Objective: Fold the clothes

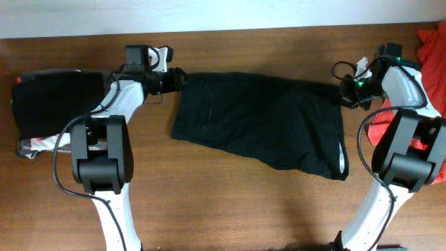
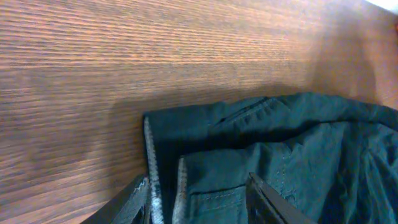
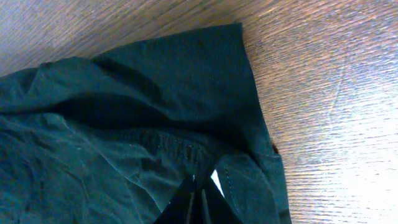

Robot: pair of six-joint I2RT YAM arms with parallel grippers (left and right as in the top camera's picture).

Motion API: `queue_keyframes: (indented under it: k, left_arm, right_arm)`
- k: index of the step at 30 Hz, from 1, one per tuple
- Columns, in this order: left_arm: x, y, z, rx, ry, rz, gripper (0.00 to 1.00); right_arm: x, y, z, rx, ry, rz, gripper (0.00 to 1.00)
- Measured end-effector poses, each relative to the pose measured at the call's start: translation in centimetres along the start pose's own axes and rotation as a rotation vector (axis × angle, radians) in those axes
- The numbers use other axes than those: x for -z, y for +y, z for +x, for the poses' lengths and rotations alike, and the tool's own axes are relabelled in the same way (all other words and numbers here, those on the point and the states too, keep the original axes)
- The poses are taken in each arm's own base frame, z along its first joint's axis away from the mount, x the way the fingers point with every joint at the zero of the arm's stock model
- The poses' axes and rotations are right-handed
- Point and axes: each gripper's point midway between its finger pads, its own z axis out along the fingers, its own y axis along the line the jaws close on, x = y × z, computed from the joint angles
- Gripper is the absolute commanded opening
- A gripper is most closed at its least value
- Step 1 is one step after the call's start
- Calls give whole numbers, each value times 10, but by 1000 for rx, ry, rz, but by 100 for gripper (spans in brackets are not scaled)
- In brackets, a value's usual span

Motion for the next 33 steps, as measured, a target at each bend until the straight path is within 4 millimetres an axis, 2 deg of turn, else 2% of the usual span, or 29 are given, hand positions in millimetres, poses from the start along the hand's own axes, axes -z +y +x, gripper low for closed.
queue_keyframes:
  k: [6,10,15,22,26,33]
  left_arm:
    - [-9,-15,5,-26,13,7,48]
    - [-10,-16,5,-33,13,6,33]
    - [-10,-13,5,-29,12,-1,32]
    - [-11,-12,5,-27,13,-5,9]
    - [-11,-11,6,-30,13,-8,1]
    - [-11,-12,3,-38,3,-6,1]
  right_arm:
    - [0,0,0,0,1,0,9]
    - [0,0,1,-1,3,0,8]
    - [0,0,1,3,3,0,4]
    - [0,0,1,2,6,-3,4]
    - [0,0,2,2,6,-3,4]
    - [0,1,1,6,4,-3,4]
